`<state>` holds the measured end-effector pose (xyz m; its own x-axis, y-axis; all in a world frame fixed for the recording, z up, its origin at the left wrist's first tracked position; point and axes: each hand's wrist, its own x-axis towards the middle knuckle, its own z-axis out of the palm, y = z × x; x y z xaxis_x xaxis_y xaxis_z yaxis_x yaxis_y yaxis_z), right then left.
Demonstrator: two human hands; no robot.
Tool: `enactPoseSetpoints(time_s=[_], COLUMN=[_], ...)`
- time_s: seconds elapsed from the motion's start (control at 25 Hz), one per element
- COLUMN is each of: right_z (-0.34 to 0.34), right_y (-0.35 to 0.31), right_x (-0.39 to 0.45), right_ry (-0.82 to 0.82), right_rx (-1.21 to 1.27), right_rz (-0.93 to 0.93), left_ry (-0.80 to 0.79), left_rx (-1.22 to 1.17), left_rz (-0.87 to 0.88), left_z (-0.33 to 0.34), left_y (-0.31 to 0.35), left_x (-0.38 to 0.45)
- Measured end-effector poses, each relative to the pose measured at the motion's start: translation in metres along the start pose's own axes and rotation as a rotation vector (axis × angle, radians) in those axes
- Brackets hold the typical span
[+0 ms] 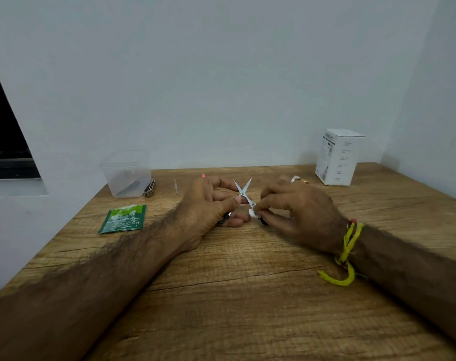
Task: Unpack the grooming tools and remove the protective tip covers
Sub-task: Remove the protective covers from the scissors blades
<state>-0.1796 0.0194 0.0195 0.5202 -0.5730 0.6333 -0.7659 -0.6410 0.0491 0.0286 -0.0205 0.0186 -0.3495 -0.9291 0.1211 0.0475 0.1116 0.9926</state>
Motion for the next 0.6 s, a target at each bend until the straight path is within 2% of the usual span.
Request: enactPoseSetpoints(time_s=[0.16, 0.6], right_z=[-0.0018, -0.0097], right_y=[-0.0022, 0.0024], right_x=[0.0001, -0.0056], right_ry=[0.01, -0.115], right_rx=[0.0, -0.007], right_rz=[-0.015, -0.062], left_ry=[0.001, 0.0], left_rx=[-0.007, -0.004], left_rz=[0.0, 0.004], left_z=[-0.0019, -0.0028], left_y=[-0.0015, -0.0028], left_x=[0.0013, 0.0022])
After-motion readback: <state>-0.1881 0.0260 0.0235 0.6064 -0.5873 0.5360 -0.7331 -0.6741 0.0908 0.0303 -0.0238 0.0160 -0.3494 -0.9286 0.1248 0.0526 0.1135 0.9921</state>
